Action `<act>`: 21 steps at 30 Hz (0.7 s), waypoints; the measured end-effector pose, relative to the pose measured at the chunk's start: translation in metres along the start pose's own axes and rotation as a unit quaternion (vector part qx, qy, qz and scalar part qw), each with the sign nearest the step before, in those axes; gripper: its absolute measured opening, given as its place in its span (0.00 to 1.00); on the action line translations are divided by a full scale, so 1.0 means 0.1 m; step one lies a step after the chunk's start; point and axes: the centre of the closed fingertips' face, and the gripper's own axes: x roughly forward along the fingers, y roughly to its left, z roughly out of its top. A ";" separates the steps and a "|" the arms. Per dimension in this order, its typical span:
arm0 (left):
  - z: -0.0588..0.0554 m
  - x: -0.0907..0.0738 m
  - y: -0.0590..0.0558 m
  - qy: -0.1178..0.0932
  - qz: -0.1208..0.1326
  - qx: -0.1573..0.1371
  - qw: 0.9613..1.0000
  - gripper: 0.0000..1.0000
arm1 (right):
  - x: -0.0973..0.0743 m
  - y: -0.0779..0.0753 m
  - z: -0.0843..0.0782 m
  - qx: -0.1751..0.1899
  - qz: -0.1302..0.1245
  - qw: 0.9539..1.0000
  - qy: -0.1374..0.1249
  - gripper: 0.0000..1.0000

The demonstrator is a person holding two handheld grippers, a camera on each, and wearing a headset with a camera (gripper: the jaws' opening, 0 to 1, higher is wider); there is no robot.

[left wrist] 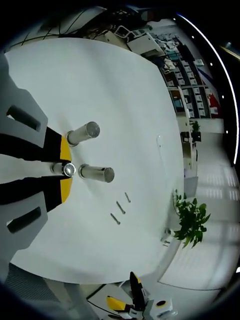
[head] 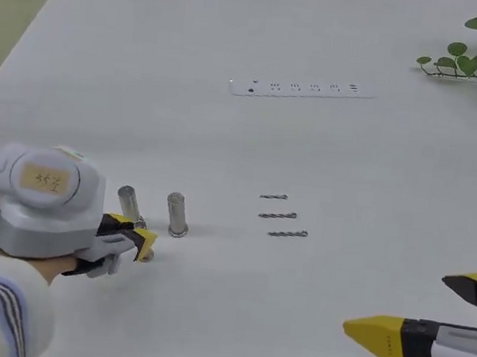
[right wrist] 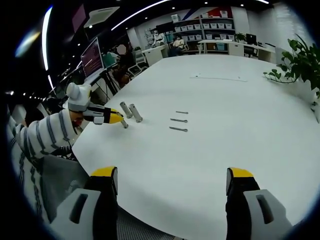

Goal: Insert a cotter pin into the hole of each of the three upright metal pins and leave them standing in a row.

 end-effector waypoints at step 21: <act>0.19 -0.10 -0.28 -0.043 -0.055 0.056 0.996 0.05 | 0.01 0.05 0.03 -0.003 0.005 1.000 -0.004 0.88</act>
